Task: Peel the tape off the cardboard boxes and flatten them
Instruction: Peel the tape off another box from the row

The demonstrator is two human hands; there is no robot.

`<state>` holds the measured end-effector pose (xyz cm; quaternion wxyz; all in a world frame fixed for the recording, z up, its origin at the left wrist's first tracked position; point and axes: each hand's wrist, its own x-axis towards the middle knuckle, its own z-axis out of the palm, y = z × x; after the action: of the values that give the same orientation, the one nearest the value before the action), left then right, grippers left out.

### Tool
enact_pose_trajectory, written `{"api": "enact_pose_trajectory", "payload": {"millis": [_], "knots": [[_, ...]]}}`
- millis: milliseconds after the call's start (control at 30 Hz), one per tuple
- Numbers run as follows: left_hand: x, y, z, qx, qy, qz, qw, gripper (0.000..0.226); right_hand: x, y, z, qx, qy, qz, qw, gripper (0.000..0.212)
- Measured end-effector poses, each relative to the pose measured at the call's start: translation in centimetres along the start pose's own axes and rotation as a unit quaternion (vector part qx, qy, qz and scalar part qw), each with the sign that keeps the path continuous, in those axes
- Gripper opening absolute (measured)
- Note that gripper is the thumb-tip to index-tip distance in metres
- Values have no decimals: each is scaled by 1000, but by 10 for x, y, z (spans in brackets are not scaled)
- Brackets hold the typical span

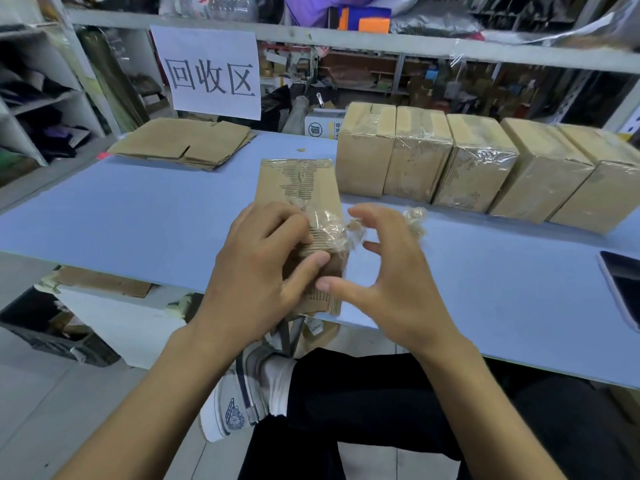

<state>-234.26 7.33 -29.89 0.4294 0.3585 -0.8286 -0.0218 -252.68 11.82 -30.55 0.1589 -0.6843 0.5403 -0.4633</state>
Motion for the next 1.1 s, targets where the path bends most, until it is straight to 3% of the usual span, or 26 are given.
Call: {"api": "enact_pose_trajectory", "payload": {"millis": [67, 133, 200, 333, 700, 867, 1100], "knots": [[0, -1, 2, 8, -4, -9, 1000, 21, -4, 5, 9, -3, 62, -6, 998, 64], [0, -3, 4, 19, -7, -6, 1000, 18, -3, 10, 12, -28, 108, -36, 993, 45], [1, -4, 5, 16, -8, -10, 1000, 18, -3, 12, 13, -63, 112, -62, 990, 27], [11, 0, -3, -28, -22, -49, 998, 28, -5, 12, 13, -80, 80, -75, 991, 17], [17, 2, -2, -34, -22, -86, 995, 22, 13, 26, -23, -26, -69, -116, 991, 10], [18, 2, -3, -28, -32, -79, 996, 22, 30, 24, -45, 37, -153, -60, 986, 12], [18, 3, -3, -29, -30, -77, 996, 26, 40, 19, -40, 111, -111, 12, 987, 20]]}}
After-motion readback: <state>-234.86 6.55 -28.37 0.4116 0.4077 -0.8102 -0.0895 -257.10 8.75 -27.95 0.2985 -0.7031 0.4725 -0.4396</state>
